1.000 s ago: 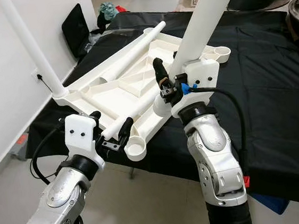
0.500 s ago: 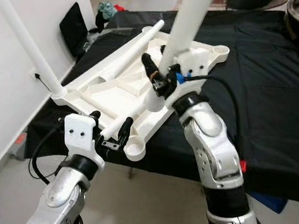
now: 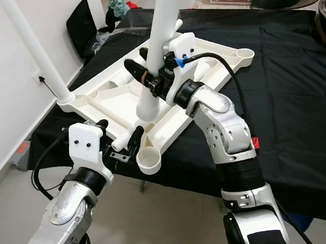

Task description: Building children table

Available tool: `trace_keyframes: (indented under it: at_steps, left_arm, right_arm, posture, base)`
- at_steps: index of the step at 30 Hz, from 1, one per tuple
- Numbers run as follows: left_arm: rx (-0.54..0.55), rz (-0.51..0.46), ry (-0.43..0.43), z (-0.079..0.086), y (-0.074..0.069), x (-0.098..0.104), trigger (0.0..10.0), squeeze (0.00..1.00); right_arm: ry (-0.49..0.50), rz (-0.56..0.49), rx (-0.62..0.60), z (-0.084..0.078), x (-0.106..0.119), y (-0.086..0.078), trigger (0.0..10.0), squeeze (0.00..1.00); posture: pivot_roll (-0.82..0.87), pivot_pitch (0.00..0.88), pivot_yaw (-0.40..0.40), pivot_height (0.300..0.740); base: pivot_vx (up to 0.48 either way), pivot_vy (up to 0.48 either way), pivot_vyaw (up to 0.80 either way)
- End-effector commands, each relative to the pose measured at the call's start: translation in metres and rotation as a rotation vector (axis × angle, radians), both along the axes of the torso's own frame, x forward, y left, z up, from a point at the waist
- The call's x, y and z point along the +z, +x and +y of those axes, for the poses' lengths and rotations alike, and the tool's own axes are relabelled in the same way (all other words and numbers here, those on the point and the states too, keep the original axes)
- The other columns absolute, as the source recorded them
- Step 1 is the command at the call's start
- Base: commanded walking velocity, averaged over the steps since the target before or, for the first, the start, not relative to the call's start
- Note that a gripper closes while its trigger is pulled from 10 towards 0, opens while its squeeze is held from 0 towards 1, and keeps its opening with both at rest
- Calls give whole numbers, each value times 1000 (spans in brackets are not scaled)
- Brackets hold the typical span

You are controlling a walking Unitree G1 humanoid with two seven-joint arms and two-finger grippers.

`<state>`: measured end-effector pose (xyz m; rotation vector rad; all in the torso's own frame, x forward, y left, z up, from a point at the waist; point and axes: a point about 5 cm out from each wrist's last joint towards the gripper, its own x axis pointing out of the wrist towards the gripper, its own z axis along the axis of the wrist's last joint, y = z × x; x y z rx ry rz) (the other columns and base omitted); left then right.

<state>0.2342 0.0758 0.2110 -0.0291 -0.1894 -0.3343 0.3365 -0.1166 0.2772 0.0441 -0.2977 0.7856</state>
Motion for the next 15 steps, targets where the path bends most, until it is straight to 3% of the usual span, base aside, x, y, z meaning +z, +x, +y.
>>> trace_keyframes:
  at_steps: [1,8,10,12,15]
  left_arm:
    - [6,6,7,2,-3,-1,10000,0]
    - [-6,13,5,1,-4,-2,10000,0]
    - [-66,38,-9,-4,-8,-4,10000,0]
    - [-66,38,-9,-4,-8,-4,10000,0]
    - [-180,115,-7,-10,-18,-17,10000,0]
  right_arm:
    - [-1,-3,56,5,4,-1,10000,0]
    - [-31,10,170,4,6,0,10000,0]
    - [-54,-4,331,0,8,-9,10000,0]
    - [-54,-4,331,0,8,-9,10000,0]
    - [-64,-7,435,3,4,-15,10000,0]
  posture:
    - [113,144,-1,740]
    - [119,150,-2,740]
    - [122,150,1,740]
    - [122,150,1,740]
    - [119,152,7,740]
  base:
    - [0,0,0]
    - [0,0,0]
    - [0,0,0]
    - [0,0,0]
    - [0,0,0]
